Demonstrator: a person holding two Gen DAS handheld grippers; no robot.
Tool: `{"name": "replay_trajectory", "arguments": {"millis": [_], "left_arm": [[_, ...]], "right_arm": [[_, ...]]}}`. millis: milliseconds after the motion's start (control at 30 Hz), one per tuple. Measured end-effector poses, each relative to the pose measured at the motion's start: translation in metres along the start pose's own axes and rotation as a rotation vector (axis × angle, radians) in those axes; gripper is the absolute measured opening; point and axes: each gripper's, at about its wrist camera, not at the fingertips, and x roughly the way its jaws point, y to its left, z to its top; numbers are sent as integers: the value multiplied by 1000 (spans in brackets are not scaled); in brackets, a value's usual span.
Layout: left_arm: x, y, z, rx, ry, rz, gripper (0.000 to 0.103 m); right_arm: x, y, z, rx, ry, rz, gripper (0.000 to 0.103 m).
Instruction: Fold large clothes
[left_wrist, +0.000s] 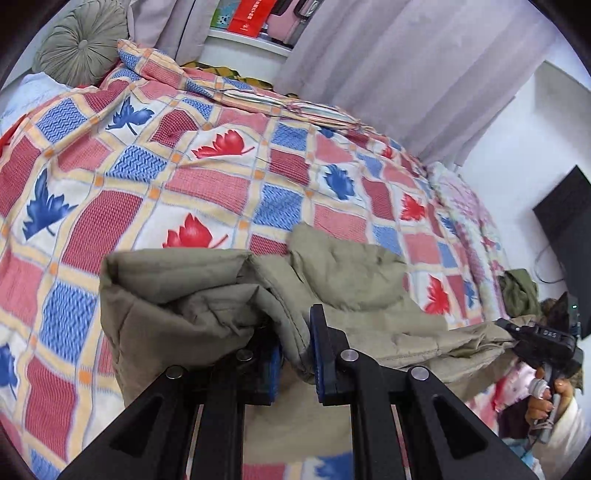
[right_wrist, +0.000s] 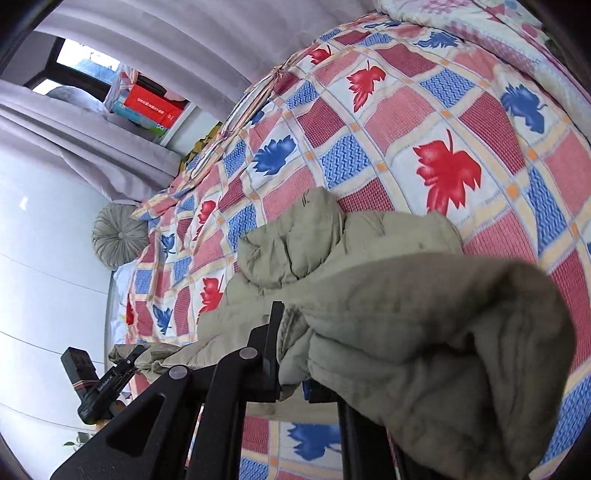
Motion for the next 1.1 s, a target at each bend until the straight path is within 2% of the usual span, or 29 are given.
{"name": "replay_trajectory", "arguments": {"millis": [200, 433, 567, 667, 700, 733, 767, 800, 833, 867, 900, 967, 1100], "left_arm": [[75, 17, 17, -44, 9, 100, 16], [140, 32, 14, -70, 43, 180, 16], [154, 34, 12, -94, 43, 206, 16], [153, 30, 16, -69, 61, 226, 16], [151, 28, 18, -60, 65, 228, 19], [145, 26, 20, -47, 59, 226, 27], [140, 25, 21, -38, 46, 219, 58], [130, 23, 23, -31, 14, 211, 88], [117, 21, 23, -24, -40, 208, 95], [109, 19, 24, -16, -61, 201, 96], [104, 18, 25, -4, -48, 186, 96], [99, 17, 25, 5, -23, 206, 96], [86, 21, 10, 18, 18, 223, 96]], "right_arm": [[68, 1, 39, -21, -16, -83, 8], [130, -19, 54, -18, -2, -163, 8], [149, -37, 48, 20, -3, -184, 9], [151, -40, 45, 17, -7, -186, 10], [150, -40, 46, 18, -5, -183, 10], [148, -39, 47, 19, -2, -178, 11], [145, -38, 49, 19, 0, -172, 13], [142, -37, 51, 16, -2, -168, 26], [137, -35, 53, 11, -13, -168, 45], [132, -34, 54, 8, -32, -169, 59], [125, -32, 56, 7, -53, -170, 78], [113, -33, 60, 17, -79, -166, 78], [95, -40, 53, 64, -75, -142, 78]]}}
